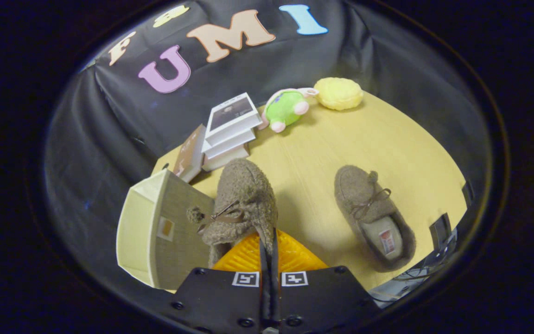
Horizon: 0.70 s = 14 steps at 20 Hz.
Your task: Open the storage box then place both shoes into the box .Put the left shoe in first, then the right shoe, with the right side of both shoes facing outward in a uniform manner.
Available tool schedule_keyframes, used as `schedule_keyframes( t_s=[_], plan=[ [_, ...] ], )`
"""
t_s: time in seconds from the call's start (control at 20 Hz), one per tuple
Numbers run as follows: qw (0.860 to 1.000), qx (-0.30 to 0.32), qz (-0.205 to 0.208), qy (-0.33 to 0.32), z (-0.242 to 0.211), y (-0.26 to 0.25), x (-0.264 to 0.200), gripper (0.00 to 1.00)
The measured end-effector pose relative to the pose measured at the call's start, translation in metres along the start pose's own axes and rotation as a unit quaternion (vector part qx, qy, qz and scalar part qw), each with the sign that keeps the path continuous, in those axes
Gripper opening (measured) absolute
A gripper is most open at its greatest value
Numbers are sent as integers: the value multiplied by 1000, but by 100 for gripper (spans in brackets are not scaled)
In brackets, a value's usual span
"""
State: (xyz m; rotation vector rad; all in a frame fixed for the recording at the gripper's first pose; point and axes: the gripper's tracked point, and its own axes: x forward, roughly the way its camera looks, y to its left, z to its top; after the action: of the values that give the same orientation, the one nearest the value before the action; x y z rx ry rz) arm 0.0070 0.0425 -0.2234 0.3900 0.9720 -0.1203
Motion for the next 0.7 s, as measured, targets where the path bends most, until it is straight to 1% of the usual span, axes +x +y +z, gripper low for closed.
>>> schedule_keyframes(
  t_s=[0.25, 0.45, 0.6, 0.7],
  plan=[
    [999, 17, 39, -16, 18, 58, -31, 4],
    [997, 14, 77, -27, 28, 117, -47, 4],
    [994, 3, 101, -28, 25, 166, -40, 4],
    [994, -8, 111, -17, 12, 194, -32, 4]
  ],
)
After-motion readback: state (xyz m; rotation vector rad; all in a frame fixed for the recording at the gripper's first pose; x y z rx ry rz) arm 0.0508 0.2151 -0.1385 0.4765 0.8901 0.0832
